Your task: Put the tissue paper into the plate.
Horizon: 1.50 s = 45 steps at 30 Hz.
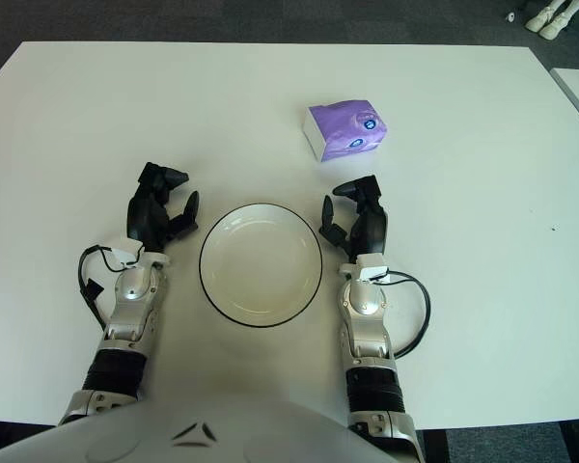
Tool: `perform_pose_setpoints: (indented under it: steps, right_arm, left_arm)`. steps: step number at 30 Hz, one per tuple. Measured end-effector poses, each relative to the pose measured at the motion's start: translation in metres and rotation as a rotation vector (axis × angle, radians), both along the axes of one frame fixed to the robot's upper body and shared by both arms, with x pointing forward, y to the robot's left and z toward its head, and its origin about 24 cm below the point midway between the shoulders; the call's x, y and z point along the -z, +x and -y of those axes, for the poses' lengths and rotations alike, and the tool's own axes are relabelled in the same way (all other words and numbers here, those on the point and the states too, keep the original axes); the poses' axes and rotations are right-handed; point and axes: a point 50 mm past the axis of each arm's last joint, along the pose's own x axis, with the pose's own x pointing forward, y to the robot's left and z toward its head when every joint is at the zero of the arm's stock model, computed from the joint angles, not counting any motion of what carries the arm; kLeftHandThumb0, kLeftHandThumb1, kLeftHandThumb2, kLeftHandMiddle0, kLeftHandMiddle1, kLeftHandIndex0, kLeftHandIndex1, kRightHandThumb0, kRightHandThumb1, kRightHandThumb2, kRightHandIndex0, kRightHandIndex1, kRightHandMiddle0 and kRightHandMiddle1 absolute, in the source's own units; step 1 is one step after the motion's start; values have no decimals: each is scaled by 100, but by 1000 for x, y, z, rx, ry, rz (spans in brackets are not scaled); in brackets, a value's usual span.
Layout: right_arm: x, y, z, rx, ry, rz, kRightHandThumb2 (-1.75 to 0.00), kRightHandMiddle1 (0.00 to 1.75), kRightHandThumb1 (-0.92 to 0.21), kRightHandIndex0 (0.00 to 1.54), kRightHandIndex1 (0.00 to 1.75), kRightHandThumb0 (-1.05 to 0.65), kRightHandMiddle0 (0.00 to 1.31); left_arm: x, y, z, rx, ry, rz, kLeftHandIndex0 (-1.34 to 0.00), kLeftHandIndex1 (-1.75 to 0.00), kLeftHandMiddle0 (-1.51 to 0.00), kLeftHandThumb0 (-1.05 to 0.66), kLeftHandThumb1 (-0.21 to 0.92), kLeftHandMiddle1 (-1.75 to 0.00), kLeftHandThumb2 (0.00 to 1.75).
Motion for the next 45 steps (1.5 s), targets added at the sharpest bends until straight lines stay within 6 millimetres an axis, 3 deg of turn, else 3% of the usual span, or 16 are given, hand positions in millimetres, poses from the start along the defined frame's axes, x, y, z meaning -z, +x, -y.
perform_pose_setpoints:
  steps: [15, 28, 37, 45]
  right_arm:
    - [-4, -8, 3, 36, -82, 14, -98, 175, -59, 62, 133, -40, 40]
    - [-8, -21, 14, 56, -408, 7, -94, 175, -62, 75, 145, -40, 38]
    - [-15, -19, 26, 50, -540, 61, -92, 175, -64, 76, 154, -39, 37]
    - [-26, -13, 33, 57, -586, 117, -86, 175, -69, 70, 144, -38, 34]
  left_arm:
    - [-1, 0, 2, 1, -6, 5, -40, -175, -61, 0, 56, -125, 88]
    - [-2, 0, 2, -1, -8, 5, -37, -175, -61, 0, 58, -125, 85]
    - [-3, 0, 2, -1, -9, 7, -42, -175, -62, 0, 53, -124, 91]
    - [-3, 1, 2, -1, -9, 5, -41, -175, -64, 0, 53, -124, 91]
